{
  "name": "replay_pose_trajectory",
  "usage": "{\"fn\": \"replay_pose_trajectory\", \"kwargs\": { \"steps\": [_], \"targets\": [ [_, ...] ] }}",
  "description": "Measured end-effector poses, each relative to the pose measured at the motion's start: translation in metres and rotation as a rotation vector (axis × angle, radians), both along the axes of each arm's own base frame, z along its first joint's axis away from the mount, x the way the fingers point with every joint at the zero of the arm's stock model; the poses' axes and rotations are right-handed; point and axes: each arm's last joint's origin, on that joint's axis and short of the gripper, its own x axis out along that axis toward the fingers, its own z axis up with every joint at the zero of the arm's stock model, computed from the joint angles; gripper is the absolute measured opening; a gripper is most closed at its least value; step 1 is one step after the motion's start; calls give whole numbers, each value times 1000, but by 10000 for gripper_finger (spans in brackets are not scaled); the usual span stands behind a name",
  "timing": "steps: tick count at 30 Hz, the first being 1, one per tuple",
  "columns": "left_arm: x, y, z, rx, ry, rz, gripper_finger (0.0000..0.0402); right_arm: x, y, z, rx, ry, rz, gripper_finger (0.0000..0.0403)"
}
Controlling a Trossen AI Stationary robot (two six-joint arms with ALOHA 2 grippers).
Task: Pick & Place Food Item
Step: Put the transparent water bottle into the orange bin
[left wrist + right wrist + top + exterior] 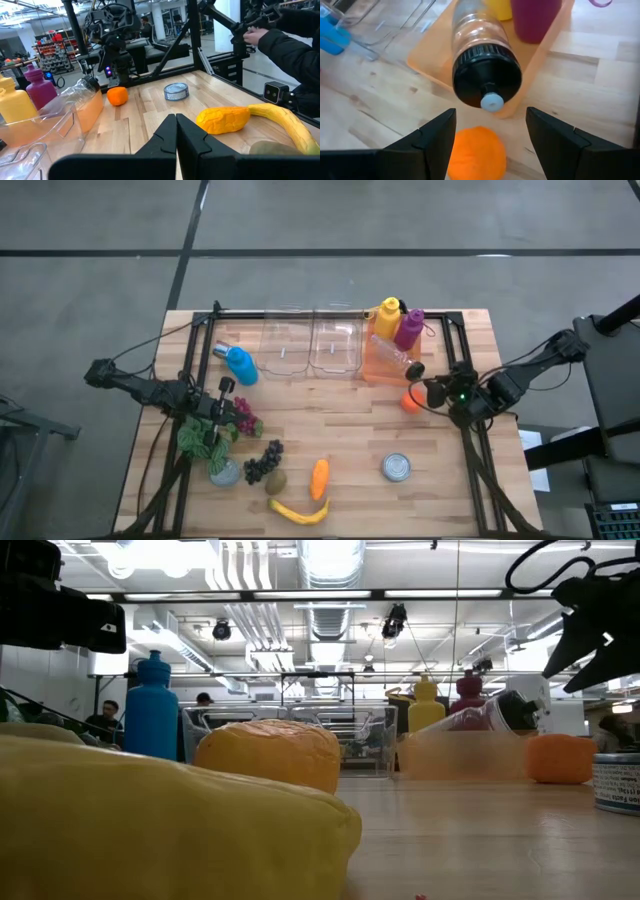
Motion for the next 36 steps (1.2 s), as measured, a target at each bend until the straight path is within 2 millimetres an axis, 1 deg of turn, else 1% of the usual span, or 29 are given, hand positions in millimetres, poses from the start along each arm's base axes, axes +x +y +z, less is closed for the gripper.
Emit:
{"fn": "replay_pose_trajectory", "kwargs": {
  "steps": [6, 13, 17, 23, 30, 36],
  "targets": [
    [0, 0, 0, 0, 0, 0, 1, 4, 0, 1, -18, 43, 56, 237],
    [0, 0, 0, 0, 0, 0, 1, 6, 0, 8, -29, 37, 89, 237],
    [0, 0, 0, 0, 0, 0, 1, 5, 0, 9, -39, 103, 148, 237],
    [0, 0, 0, 0, 0, 0, 1, 10, -2, 13, -66, 124, 190, 237],
    [0, 0, 0, 0, 0, 0, 1, 13, -8, 12, -6, 165, 182, 237],
    [0, 0, 0, 0, 0, 0, 1, 20, -14, 11, -23, 205, 176, 237]
  ]
}}
